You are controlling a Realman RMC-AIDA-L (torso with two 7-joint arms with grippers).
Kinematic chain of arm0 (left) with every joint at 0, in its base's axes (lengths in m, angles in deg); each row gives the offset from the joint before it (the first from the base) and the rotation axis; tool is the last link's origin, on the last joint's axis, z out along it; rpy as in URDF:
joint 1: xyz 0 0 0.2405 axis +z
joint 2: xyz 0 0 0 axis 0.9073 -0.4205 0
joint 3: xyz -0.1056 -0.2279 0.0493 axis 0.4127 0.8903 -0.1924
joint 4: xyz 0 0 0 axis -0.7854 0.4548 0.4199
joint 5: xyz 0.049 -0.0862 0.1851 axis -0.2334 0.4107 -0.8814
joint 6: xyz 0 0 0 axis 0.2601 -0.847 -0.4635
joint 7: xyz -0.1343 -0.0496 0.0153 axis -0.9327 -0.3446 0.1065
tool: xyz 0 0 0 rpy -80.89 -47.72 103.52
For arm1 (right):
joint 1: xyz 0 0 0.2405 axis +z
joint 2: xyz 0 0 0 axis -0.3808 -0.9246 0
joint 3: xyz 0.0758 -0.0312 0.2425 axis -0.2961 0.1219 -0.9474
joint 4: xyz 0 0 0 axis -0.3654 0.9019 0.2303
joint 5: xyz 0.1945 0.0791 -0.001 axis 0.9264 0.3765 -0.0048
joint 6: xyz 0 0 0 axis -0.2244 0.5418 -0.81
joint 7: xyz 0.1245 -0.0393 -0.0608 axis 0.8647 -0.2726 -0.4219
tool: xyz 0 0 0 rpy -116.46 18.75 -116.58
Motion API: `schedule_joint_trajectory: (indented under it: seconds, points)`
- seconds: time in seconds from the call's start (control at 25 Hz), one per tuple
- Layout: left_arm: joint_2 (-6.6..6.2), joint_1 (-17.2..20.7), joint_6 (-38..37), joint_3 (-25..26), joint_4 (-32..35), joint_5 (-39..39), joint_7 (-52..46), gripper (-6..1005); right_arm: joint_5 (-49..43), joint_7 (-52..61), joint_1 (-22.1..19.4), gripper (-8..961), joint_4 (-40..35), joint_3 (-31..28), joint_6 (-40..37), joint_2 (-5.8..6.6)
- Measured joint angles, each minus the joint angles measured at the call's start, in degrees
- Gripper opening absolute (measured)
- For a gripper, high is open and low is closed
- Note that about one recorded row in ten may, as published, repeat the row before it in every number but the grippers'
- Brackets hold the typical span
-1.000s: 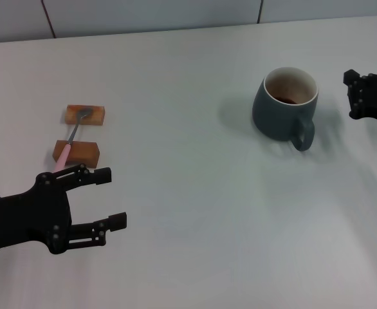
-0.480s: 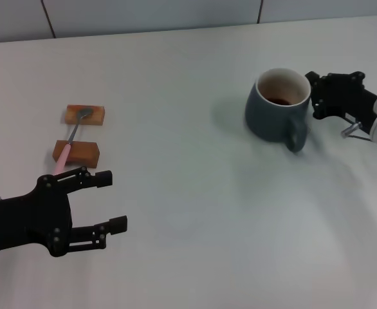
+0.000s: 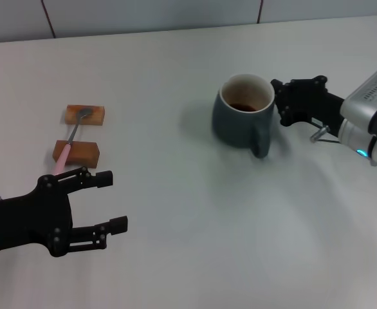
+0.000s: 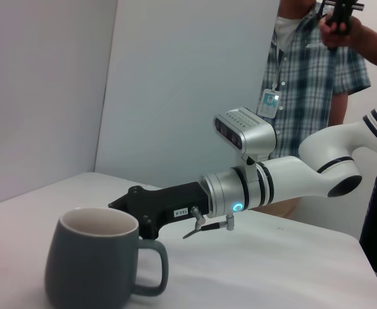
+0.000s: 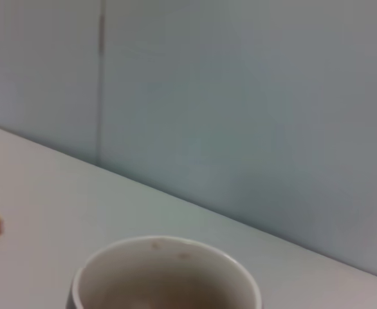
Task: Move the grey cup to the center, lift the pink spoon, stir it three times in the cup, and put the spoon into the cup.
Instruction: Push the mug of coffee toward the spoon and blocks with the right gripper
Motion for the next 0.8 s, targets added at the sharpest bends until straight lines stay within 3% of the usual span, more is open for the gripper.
schedule_joint_trajectory:
  seconds: [0.52, 0.8]
  points:
    - [0.00, -0.09, 0.10, 0.02, 0.00, -0.14, 0.03, 813, -0.62, -0.10, 6.26, 25, 6.97, 2.62, -0.52, -0.20]
    - [0.00, 0.12, 0.06, 0.34, 0.00, -0.14, 0.29, 811, -1.31, -0.10, 6.88, 35, 7.46, 2.10, -0.84, -0.34]
